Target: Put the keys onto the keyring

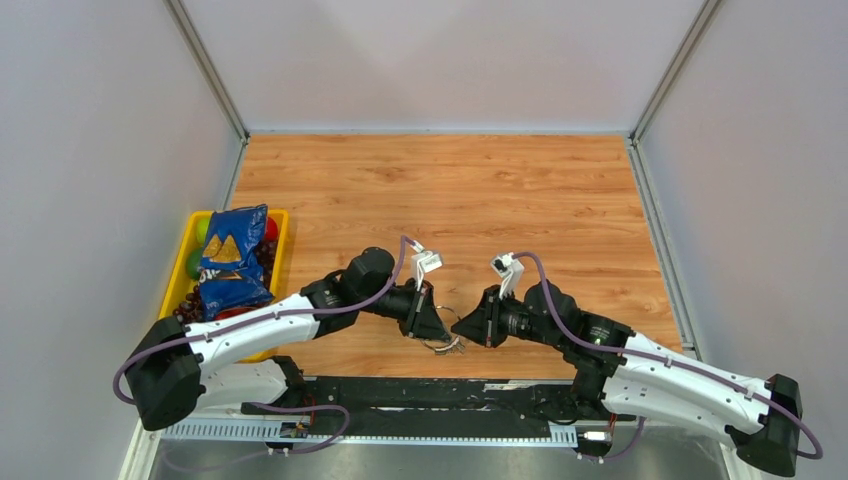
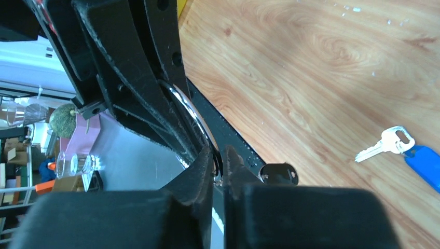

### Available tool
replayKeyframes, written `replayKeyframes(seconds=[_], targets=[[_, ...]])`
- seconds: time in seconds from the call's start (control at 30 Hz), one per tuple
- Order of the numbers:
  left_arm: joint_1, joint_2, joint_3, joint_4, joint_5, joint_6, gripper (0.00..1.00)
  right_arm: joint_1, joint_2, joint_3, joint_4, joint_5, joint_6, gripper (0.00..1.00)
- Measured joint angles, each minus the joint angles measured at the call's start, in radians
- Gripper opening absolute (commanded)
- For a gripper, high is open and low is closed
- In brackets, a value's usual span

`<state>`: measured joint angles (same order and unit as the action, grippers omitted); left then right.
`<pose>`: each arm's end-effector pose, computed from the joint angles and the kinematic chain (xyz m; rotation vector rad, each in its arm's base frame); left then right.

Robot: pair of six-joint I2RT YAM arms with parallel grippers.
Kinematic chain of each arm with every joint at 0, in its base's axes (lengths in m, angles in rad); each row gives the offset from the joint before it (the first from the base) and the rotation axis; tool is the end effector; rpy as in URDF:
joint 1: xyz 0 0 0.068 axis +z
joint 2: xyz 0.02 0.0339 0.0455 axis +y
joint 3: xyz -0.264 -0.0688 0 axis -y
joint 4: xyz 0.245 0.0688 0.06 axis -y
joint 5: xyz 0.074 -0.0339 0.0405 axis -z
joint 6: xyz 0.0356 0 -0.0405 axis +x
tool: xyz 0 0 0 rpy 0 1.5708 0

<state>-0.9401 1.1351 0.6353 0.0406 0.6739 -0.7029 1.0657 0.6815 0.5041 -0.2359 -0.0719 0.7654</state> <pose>0.1257 -0.2099 0.2430 0.7773 2.2485 -1.6119 0.0786 0.1474 0.2516 -0.3820 2.1780 1.1937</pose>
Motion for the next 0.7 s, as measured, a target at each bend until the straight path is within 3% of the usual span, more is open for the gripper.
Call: replayKeyframes(seconds=[0.13,0.37,0.5,0.7], targets=[[0.005,-0.005,-0.010,-0.001,-0.003,0.006,0.03,0.002,0.010,0.000,0.014,-0.027,-0.022,0.00],[0.004,-0.097,-0.010,-0.052,-0.068,0.062,0.28,0.003,-0.005,0.005,0.040,-0.038,-0.055,0.00],[0.004,-0.206,-0.006,-0.113,-0.181,0.110,0.39,0.003,0.008,0.032,0.037,-0.015,-0.089,0.00],[0.004,-0.392,0.008,-0.187,-0.418,0.170,0.42,0.003,0.082,0.118,0.023,0.102,-0.150,0.00]])
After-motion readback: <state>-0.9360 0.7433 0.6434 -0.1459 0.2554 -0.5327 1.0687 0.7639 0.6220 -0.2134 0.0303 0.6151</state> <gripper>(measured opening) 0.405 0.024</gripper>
